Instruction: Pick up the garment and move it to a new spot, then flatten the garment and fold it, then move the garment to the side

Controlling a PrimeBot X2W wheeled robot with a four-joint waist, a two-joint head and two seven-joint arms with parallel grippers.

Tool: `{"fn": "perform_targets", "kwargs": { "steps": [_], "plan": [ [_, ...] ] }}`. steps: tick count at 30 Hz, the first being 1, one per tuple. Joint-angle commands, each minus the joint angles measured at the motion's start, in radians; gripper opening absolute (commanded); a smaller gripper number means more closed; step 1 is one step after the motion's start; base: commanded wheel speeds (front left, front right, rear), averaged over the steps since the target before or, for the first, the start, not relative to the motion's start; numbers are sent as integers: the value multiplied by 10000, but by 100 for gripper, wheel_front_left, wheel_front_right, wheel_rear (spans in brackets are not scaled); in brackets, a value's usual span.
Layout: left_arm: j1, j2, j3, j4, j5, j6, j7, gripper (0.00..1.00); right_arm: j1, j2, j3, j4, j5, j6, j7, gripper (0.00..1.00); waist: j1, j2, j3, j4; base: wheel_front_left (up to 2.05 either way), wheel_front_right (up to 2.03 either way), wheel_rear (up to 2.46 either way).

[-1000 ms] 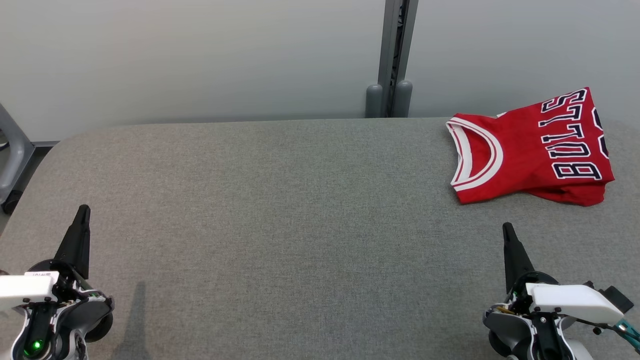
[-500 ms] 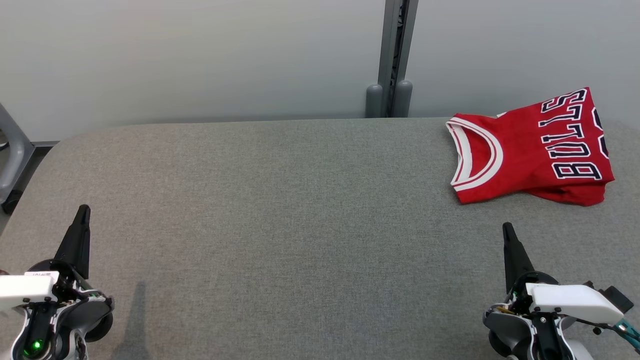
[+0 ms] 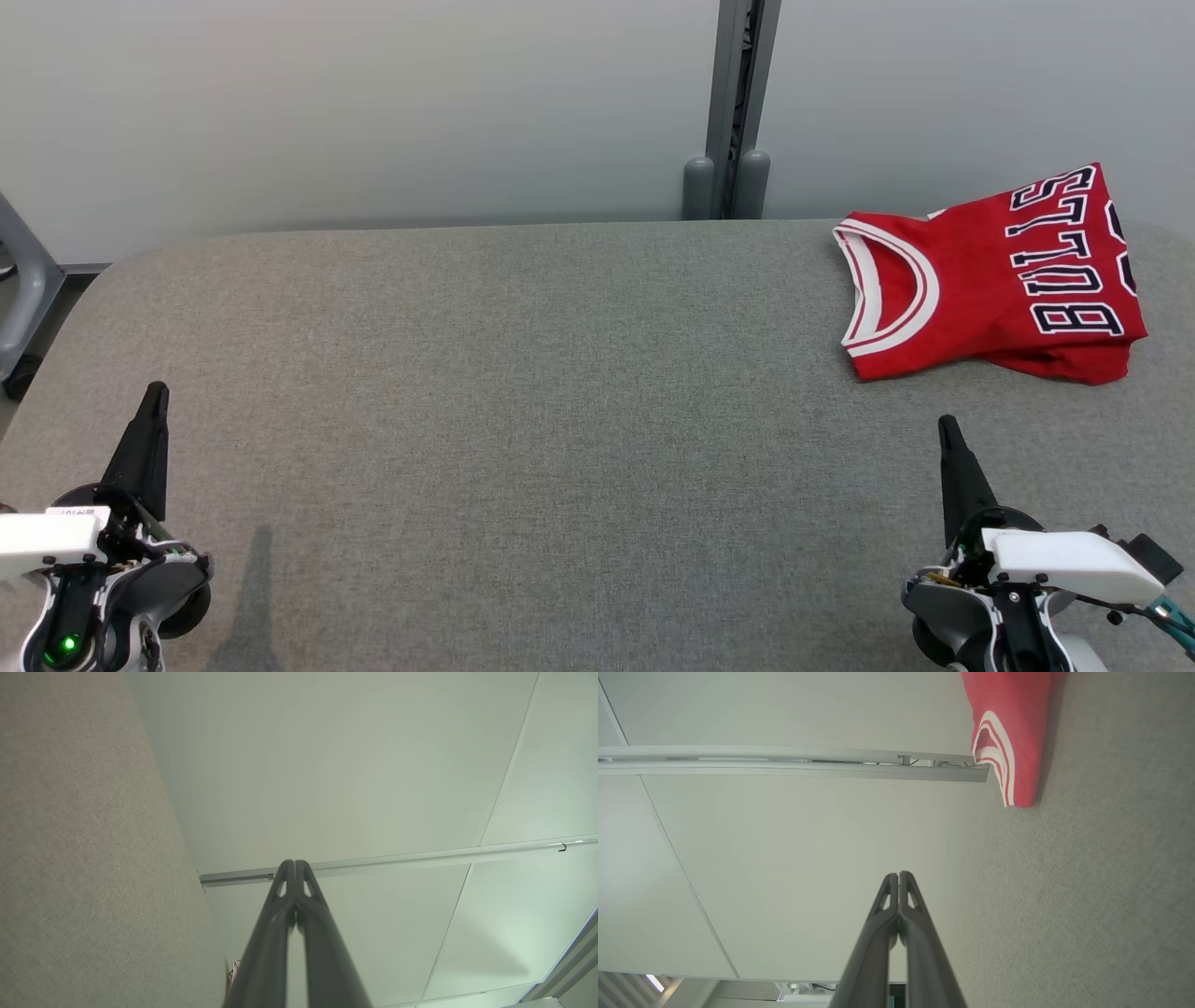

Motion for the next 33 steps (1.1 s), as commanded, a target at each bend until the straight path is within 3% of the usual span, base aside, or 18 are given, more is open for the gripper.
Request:
{"fn": "perform_targets", "kwargs": {
  "steps": [1, 33],
  "plan": [
    [-87, 71, 11, -10, -49, -35, -14, 0, -75, -60, -25, -3, 48, 4, 20, 0, 0, -1, 0, 0, 0, 0, 0],
    [-81, 77, -2, -11, -66, -35, -22, 0, -75, -61, -24, -3, 49, 4, 19, 0, 0, -1, 0, 0, 0, 0, 0]
  ]
}}
